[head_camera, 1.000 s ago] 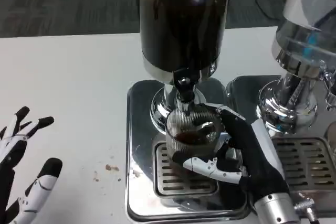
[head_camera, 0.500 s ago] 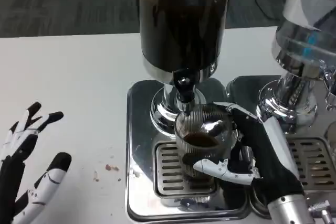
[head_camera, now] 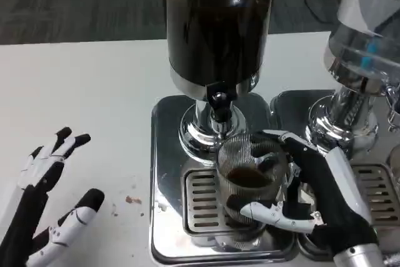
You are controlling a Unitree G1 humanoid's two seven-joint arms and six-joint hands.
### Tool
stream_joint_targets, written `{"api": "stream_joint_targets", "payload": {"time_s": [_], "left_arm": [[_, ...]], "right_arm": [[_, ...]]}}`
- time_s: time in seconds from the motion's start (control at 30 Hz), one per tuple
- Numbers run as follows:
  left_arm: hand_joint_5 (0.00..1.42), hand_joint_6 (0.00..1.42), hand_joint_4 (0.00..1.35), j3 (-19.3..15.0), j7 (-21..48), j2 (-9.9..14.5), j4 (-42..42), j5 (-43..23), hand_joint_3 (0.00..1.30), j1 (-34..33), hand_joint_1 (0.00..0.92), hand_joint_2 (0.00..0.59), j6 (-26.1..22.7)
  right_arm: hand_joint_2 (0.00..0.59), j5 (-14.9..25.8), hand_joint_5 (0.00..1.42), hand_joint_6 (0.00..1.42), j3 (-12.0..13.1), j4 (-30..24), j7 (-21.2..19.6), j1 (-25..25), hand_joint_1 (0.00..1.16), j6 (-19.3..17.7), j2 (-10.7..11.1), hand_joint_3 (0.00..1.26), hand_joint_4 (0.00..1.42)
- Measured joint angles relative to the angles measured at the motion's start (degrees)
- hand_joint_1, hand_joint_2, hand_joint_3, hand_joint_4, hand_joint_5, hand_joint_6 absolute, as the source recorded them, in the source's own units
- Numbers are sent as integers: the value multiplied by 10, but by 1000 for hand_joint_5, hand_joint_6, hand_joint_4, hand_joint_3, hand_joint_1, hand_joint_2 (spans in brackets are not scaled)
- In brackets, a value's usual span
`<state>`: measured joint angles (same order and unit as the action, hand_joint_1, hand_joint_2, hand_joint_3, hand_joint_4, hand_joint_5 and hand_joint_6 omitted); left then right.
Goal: Grasp the cup under the faucet to collect the drink, then remove the cup.
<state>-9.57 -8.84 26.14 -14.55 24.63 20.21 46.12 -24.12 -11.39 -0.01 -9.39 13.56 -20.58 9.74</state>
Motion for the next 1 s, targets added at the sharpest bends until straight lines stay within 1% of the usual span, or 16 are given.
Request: {"api": "stream_joint_targets", "payload": {"time_s": [0.1,0.2,0.23,0.3,0.43,0.53,0.67,0.8,0.83,0.9,1.0], "left_arm": [[6,0,0,7,5,10,0,8,114,-3,0,180,-4],[0,0,0,14,8,25,0,13,92,-7,0,178,-4],[0,0,0,15,9,38,0,24,89,-9,0,178,-4],[0,0,0,18,11,51,-2,30,78,-12,0,190,-2],[0,0,0,19,9,70,-9,34,73,-22,0,206,20],[0,0,0,22,6,88,-18,56,42,-30,0,218,42],[0,0,0,31,6,114,-31,69,18,-39,0,236,51],[0,0,0,38,6,129,-29,77,13,-41,0,241,61],[0,0,0,39,6,136,-28,80,11,-40,0,241,67],[0,0,0,40,6,141,-28,80,2,-40,0,242,74],[0,0,0,42,9,150,-27,80,0,-34,0,244,86]], "right_arm": [[147,9,870,1210,4,-6,3,10,934,0,1,489,593],[146,14,871,1212,12,-29,12,30,934,0,8,490,593],[146,24,871,1212,16,-42,20,40,934,0,11,493,593],[145,30,871,1213,19,-54,24,48,934,0,11,504,593],[145,33,872,1214,20,-77,29,57,933,3,5,515,601],[148,32,872,1226,18,-96,40,68,925,2,4,517,602],[150,33,872,1228,18,-107,51,90,920,3,3,517,602],[151,36,872,1230,17,-128,61,101,918,3,-1,518,602],[151,40,872,1230,17,-138,66,102,917,3,-1,518,602],[151,44,872,1230,17,-145,71,101,917,3,0,518,602],[157,49,872,1231,17,-157,96,101,898,6,5,518,602]]}}
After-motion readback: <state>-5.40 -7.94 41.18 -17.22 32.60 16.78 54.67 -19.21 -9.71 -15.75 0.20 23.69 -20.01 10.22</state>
